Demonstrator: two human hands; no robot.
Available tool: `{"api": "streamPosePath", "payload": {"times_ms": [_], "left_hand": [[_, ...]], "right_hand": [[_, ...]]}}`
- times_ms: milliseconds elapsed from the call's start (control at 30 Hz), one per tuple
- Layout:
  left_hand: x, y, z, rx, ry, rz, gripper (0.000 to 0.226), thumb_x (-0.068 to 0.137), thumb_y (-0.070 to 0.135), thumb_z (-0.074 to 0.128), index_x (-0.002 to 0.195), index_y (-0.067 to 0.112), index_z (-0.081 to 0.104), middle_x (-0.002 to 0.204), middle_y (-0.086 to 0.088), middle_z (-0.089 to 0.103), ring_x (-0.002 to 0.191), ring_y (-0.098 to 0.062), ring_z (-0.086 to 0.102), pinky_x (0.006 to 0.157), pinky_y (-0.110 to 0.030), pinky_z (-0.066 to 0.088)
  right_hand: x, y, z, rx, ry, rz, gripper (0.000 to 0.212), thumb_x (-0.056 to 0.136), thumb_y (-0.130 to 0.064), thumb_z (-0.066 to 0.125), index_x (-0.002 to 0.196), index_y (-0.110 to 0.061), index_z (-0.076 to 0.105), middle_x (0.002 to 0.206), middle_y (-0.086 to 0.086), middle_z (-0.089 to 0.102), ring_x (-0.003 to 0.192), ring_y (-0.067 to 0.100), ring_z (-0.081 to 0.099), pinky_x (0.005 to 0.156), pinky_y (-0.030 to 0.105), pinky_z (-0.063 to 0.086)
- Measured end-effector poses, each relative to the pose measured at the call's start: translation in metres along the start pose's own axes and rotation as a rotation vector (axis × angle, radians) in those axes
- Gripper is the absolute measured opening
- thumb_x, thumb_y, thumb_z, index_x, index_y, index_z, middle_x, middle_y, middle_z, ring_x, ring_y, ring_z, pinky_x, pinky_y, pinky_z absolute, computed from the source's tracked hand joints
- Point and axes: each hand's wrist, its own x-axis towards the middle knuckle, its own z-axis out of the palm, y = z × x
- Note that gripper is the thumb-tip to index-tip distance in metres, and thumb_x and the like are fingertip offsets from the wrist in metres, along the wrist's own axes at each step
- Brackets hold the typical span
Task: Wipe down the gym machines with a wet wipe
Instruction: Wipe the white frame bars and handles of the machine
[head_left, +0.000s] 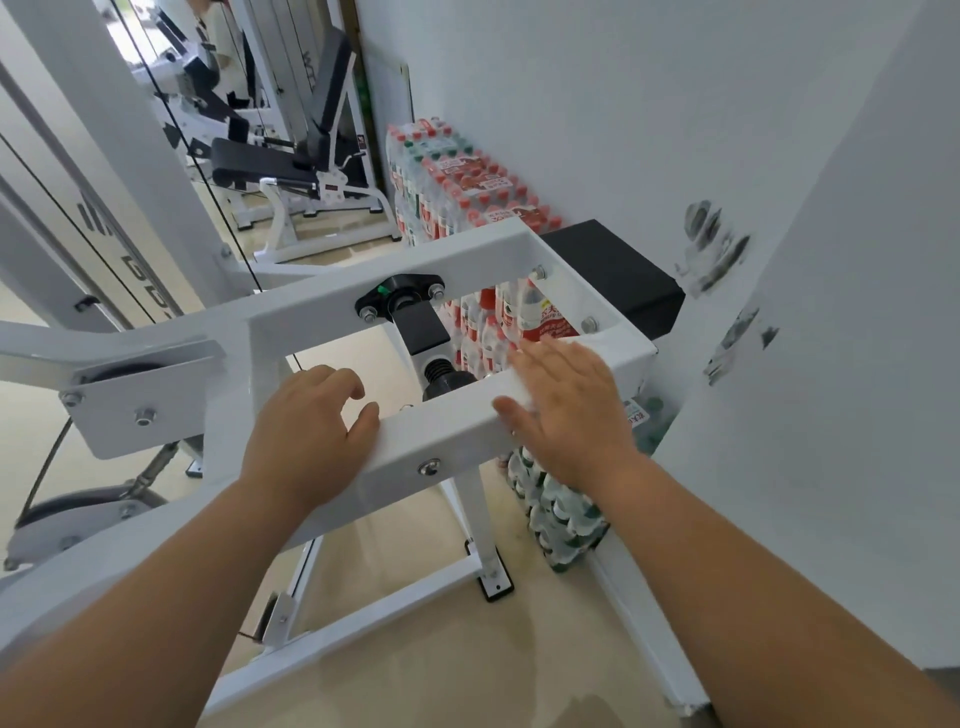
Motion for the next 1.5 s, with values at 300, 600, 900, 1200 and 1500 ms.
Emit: {"api": "streamPosePath", "payload": {"times_ms": [300, 600, 900, 1200, 1500], "left_hand": [[0.001, 0.011, -0.003, 0.102, -0.034, 0.041, 0.028, 0.09, 0.034, 0.052, 0.1, 0.013, 0.067, 0.101, -0.004, 0.066, 0.095, -0.03, 0.057, 0.083, -0.042, 0.047], [0.009, 0.044, 0.022, 0.041, -0.111, 0.057, 0.029, 0.1, 0.029, 0.055, 0.12, 0.011, 0.062, 0.122, -0.009, 0.062, 0.116, -0.029, 0.049, 0.091, -0.039, 0.036], [0.007, 0.042, 0.019, 0.012, -0.092, 0.122, 0.052, 0.092, 0.044, 0.033, 0.115, 0.008, 0.062, 0.112, -0.009, 0.064, 0.107, -0.03, 0.054, 0.089, -0.04, 0.038], [0.005, 0.039, 0.019, -0.018, -0.082, 0.1, 0.045, 0.094, 0.039, 0.034, 0.106, 0.008, 0.063, 0.104, -0.008, 0.063, 0.1, -0.032, 0.055, 0.084, -0.042, 0.041], [0.005, 0.038, 0.022, 0.005, -0.061, 0.11, 0.045, 0.095, 0.04, 0.032, 0.107, 0.009, 0.063, 0.104, -0.009, 0.063, 0.101, -0.033, 0.055, 0.084, -0.044, 0.043]], "right_hand": [[-0.014, -0.022, 0.017, 0.218, 0.159, 0.248, 0.085, 0.101, -0.064, -0.003, 0.162, -0.01, 0.018, 0.171, 0.01, 0.0, 0.156, 0.026, -0.016, 0.126, 0.052, -0.008], [0.001, -0.048, 0.032, 0.679, 0.362, 0.621, 0.091, 0.1, -0.066, 0.02, 0.154, -0.005, -0.022, 0.159, 0.017, -0.041, 0.147, 0.029, -0.039, 0.124, 0.045, -0.016], [-0.013, -0.096, 0.048, 0.977, 0.399, 0.583, 0.105, 0.092, -0.079, 0.014, 0.153, -0.005, -0.028, 0.157, 0.012, -0.044, 0.147, 0.025, -0.039, 0.124, 0.04, -0.015], [0.02, -0.033, 0.03, 1.138, 0.504, 0.882, 0.106, 0.091, -0.071, 0.029, 0.156, -0.007, -0.023, 0.162, 0.013, -0.035, 0.151, 0.026, -0.03, 0.126, 0.047, -0.009], [-0.023, -0.092, 0.065, 0.98, 0.367, 0.507, 0.114, 0.086, -0.088, 0.011, 0.151, -0.005, -0.032, 0.155, 0.007, -0.048, 0.145, 0.022, -0.042, 0.122, 0.039, -0.02]]}}
